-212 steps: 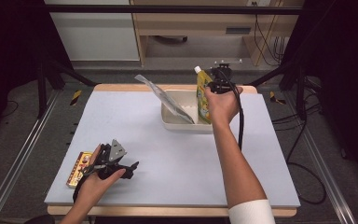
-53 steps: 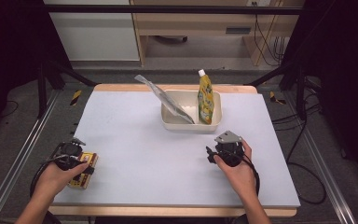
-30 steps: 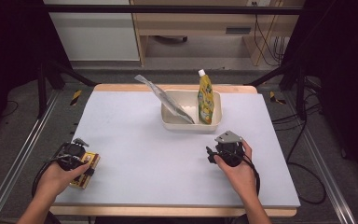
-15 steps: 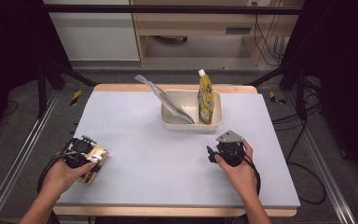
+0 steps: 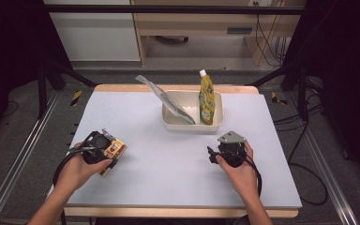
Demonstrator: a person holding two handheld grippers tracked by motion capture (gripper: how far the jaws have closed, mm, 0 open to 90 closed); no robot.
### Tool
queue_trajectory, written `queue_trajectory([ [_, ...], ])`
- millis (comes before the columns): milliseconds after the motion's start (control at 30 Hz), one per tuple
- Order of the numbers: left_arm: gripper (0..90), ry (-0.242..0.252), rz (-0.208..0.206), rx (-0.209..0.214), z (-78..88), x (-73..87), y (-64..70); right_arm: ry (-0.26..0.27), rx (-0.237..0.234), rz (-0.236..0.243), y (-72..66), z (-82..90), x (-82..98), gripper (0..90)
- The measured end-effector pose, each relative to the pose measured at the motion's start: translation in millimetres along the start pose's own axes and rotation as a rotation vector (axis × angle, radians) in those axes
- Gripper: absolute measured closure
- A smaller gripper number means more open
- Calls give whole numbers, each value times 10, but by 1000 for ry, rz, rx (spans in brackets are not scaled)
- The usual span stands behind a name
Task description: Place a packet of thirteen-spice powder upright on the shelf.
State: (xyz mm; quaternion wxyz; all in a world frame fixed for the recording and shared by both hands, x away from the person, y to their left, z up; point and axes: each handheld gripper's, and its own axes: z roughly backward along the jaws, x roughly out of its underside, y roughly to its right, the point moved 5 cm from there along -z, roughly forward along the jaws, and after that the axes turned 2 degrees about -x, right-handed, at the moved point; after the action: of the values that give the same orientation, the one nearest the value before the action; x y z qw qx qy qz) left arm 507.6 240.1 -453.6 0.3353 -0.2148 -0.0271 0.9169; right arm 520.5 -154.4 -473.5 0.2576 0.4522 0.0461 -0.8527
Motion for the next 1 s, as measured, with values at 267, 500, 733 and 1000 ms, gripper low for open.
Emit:
queue_trajectory([
  [267, 318, 71, -152, -13, 89, -310, 365, 33, -13, -56, 14, 33, -29, 275],
  [500, 319, 126, -263, -22, 97, -590, 651, 70, -63, -122, -24, 114, -109, 269],
  [733, 320, 188, -341, -33, 49, -763, 940, 105, -148, -142, -157, 183, -224, 306],
  [1000, 321, 249, -406, -59, -15, -895, 1178, 108, -255, -142, -320, 206, -291, 431],
])
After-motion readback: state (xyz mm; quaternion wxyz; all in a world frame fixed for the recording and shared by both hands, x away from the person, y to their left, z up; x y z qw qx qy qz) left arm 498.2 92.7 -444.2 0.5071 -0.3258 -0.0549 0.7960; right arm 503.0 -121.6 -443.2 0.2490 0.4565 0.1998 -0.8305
